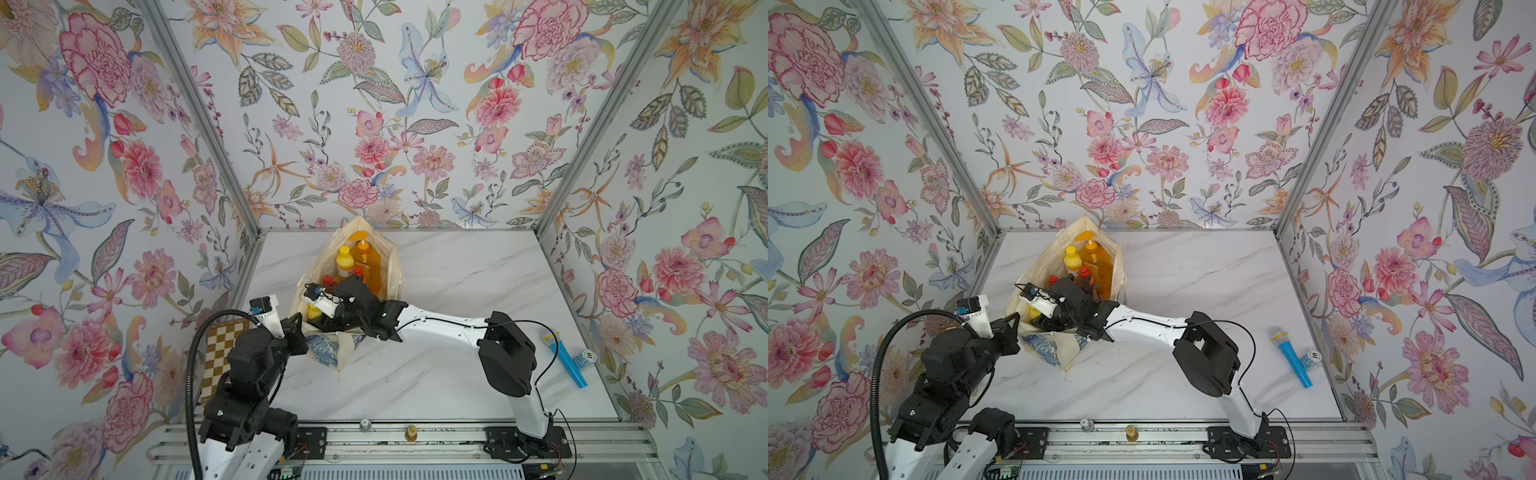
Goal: Pack dish soap into the shopping bag
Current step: Place the bottle of dish soap in the shopping bag.
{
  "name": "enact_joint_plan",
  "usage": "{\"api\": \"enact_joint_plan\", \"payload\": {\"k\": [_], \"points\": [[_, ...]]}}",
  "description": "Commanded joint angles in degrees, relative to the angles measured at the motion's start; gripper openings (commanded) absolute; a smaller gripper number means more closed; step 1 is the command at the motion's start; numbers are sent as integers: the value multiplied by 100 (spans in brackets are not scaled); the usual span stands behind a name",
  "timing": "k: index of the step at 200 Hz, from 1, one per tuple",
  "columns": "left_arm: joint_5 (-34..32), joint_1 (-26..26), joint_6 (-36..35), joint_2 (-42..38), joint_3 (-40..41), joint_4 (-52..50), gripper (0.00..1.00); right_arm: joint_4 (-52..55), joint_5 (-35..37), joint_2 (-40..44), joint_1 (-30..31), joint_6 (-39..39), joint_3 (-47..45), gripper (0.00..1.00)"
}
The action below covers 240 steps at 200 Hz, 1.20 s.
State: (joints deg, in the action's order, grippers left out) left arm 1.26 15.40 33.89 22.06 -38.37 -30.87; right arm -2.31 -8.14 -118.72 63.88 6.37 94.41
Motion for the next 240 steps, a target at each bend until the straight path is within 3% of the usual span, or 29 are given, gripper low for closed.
{"api": "enact_joint_plan", "payload": {"k": [1, 15, 80, 194, 240], "points": [[-86, 25, 30, -150, -166, 673, 0, -284, -139, 204, 45, -241, -164, 48], [-91, 25, 23, -150, -156, 679, 0, -286, -104, 267, 43, -226, -177, 56], [-116, 25, 22, -158, -151, 653, 0, -180, 8, 463, 48, -66, -39, 72], [-134, 25, 4, -167, -153, 670, 0, 247, 834, 1322, 34, 75, 7, 89], [-108, 25, 6, -117, -221, 757, 19, 771, 1661, 1908, 16, -174, 75, 99]]}}
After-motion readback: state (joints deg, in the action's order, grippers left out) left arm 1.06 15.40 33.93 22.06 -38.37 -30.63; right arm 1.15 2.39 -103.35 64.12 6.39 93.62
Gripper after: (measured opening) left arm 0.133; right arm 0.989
